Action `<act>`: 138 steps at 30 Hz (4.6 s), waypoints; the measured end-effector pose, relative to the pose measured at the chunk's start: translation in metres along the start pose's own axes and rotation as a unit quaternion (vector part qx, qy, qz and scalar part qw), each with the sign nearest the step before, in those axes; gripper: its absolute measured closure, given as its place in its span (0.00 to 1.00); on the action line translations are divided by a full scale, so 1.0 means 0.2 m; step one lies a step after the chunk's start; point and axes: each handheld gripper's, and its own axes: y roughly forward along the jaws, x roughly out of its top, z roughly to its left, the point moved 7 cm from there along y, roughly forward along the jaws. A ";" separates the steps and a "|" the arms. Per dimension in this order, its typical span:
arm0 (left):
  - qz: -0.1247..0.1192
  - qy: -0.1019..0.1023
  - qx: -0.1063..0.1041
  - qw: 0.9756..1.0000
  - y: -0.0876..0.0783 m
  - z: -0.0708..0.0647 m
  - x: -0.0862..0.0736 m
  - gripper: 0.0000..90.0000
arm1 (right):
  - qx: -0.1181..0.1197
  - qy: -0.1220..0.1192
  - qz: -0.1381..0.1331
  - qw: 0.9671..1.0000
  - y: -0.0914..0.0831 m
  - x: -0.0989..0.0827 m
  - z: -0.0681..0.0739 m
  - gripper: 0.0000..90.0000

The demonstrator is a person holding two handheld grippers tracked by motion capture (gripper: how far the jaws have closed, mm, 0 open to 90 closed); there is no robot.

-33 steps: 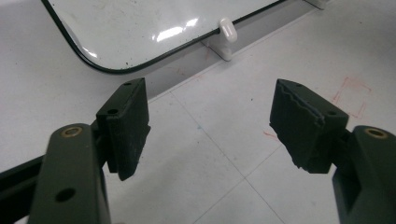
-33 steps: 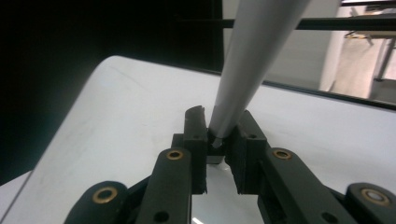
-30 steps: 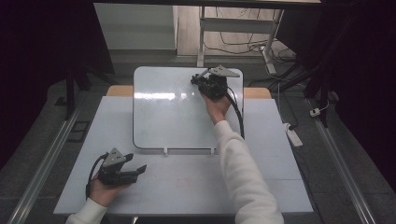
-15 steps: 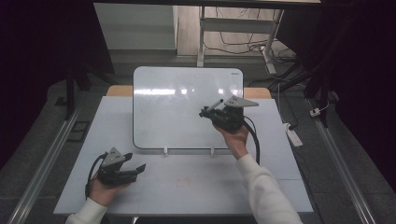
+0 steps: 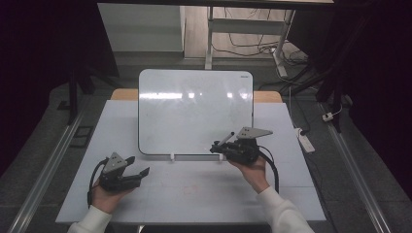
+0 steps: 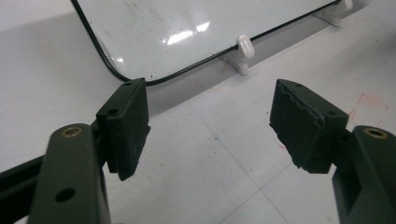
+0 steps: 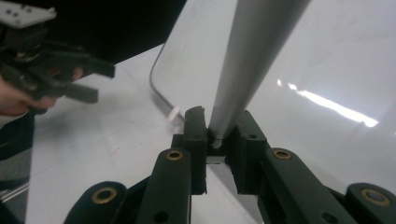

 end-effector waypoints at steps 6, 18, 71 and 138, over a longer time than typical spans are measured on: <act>-0.008 -0.002 -0.001 1.000 -0.01 0.01 0.00 0.33 | 0.020 -0.013 0.020 1.000 0.07 -0.03 0.08 0.87; -0.040 -0.011 -0.011 0.999 -0.04 0.00 0.04 0.32 | 0.041 -0.010 0.048 0.998 0.18 -0.10 0.13 0.87; -0.057 0.149 -0.169 0.973 0.32 -0.63 0.61 0.88 | 0.081 -0.001 0.057 0.995 0.25 -0.09 0.20 0.86; 0.003 0.014 0.062 0.998 0.42 0.20 0.60 0.89 | -0.211 -0.009 0.002 0.977 -0.57 -0.43 -0.26 0.43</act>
